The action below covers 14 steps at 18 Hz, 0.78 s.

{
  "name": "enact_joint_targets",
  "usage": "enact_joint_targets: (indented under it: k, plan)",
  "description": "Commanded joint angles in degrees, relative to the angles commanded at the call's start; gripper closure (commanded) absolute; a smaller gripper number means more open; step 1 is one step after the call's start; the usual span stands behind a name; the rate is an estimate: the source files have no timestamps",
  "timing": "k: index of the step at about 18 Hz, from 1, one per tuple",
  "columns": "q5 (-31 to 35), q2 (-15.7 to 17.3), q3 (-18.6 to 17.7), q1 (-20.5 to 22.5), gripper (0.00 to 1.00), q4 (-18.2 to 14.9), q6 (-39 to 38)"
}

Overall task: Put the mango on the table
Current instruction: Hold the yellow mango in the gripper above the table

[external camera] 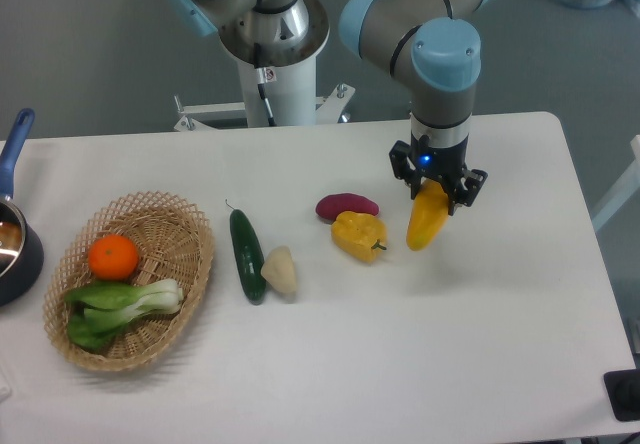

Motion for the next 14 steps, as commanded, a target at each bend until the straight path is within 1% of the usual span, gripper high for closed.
enact_joint_targets:
  k: [6, 14]
  plan:
    - [0.0, -0.1, 0.7, -0.5, 0.69, -0.3, 0.1]
    - [-0.4, 0.0, 0.3, -1.1, 0.69, -0.3, -0.2]
